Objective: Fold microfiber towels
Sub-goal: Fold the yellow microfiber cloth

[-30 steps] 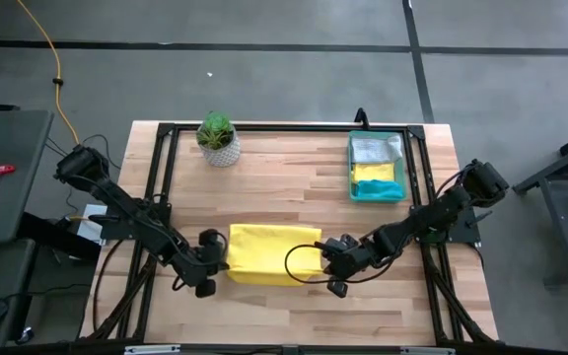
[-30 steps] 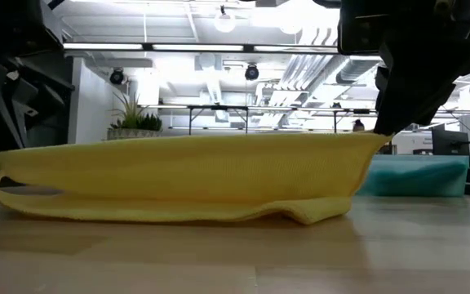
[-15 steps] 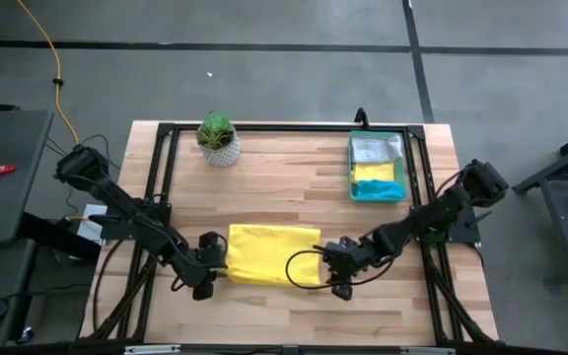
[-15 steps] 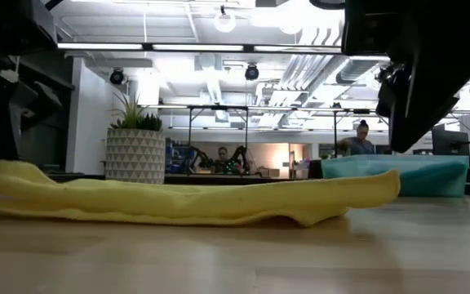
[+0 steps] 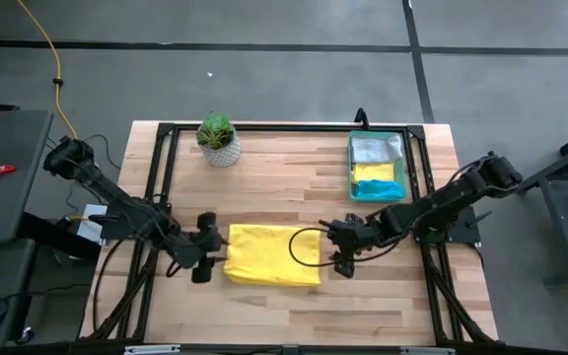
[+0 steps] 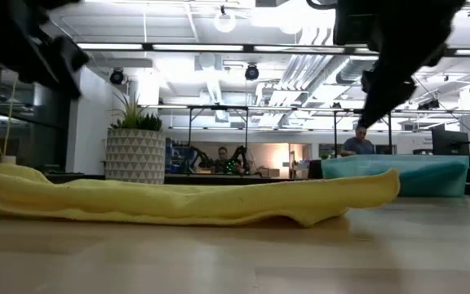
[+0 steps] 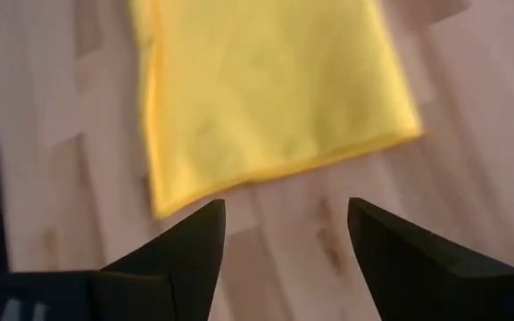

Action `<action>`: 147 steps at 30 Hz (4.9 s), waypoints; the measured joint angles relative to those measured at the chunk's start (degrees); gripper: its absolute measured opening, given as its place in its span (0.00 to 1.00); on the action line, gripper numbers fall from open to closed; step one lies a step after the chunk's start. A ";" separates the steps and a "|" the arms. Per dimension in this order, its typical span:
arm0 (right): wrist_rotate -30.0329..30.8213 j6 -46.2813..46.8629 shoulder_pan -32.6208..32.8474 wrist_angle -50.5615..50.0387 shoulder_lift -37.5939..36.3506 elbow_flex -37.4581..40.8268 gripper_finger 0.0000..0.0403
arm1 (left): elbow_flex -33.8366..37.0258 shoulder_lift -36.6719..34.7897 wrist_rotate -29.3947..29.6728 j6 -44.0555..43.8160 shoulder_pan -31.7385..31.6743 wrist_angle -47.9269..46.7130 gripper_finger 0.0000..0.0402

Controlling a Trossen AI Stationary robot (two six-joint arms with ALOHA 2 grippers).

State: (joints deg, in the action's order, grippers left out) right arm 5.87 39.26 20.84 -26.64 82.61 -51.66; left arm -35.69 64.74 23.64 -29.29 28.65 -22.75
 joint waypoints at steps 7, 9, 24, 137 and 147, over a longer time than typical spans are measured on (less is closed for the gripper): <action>3.36 -0.83 -2.31 0.87 0.30 0.00 0.57 | 1.12 10.23 -1.38 7.07 -5.16 4.42 0.29; 3.39 -0.92 -2.82 1.23 0.30 0.00 0.57 | 1.15 13.79 -3.28 8.68 -5.18 6.88 0.18; 3.08 -0.74 -3.22 0.79 0.30 0.00 0.57 | -3.99 21.86 -11.11 3.26 -1.41 7.05 0.00; -1.54 -22.24 -14.73 8.85 18.43 -0.22 0.12 | 1.15 20.23 -30.13 4.35 -33.38 0.81 0.02; -1.91 -24.99 -19.38 2.83 13.89 0.11 0.01 | -2.01 20.53 -23.73 12.75 -35.48 0.47 0.01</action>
State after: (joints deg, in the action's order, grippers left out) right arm 3.96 14.28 1.46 -23.80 96.50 -51.55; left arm -37.70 85.27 -0.09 -16.55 -6.84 -22.28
